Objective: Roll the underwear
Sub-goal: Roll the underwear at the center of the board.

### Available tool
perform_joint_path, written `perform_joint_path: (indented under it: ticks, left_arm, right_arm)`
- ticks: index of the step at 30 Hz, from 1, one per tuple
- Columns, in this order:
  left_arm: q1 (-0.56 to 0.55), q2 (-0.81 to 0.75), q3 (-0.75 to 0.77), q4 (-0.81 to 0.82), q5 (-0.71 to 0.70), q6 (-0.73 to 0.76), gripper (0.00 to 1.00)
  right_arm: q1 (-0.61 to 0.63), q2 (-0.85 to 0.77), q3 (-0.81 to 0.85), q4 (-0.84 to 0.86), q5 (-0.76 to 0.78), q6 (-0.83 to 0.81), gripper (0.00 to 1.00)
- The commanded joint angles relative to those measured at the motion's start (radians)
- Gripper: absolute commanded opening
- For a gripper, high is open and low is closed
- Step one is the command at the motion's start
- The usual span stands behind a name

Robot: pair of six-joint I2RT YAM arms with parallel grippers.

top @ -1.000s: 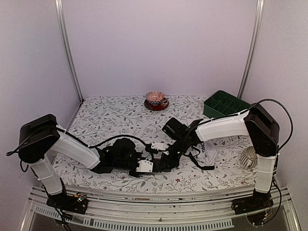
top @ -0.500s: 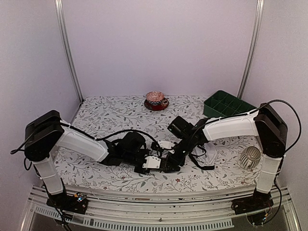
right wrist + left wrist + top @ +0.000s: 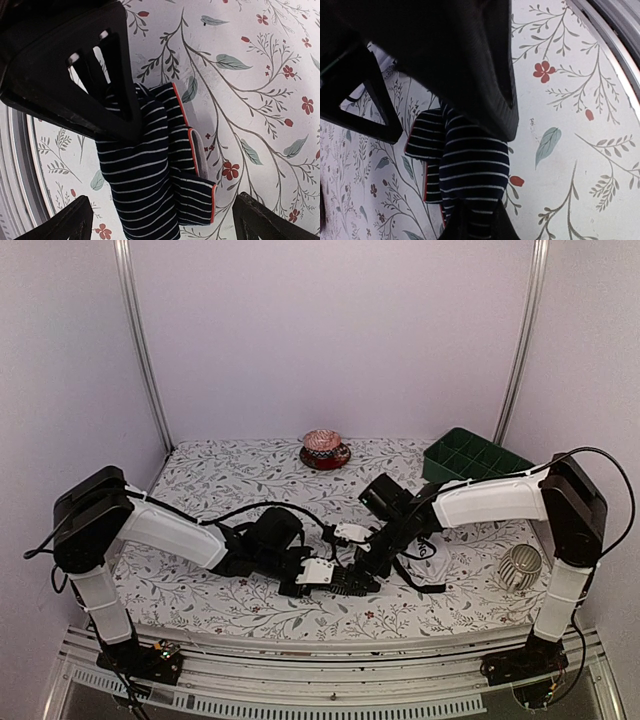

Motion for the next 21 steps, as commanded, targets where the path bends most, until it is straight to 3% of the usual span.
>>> perform_joint_path:
  ticks: [1,10,21]
  left_arm:
    - [0.019,0.05,-0.005,-0.128,-0.026,-0.019,0.0]
    - [0.019,0.052,0.001,-0.141,-0.012,-0.022,0.0]
    - [0.022,0.059,0.014,-0.15,-0.011,-0.035,0.0]
  right_arm:
    - [-0.003,0.027,0.011,0.043,-0.094,-0.022,1.0]
    - [-0.005,0.12,0.068,0.039,-0.125,-0.037,0.97]
    - [-0.005,0.124,0.084,-0.012,-0.087,-0.053,0.48]
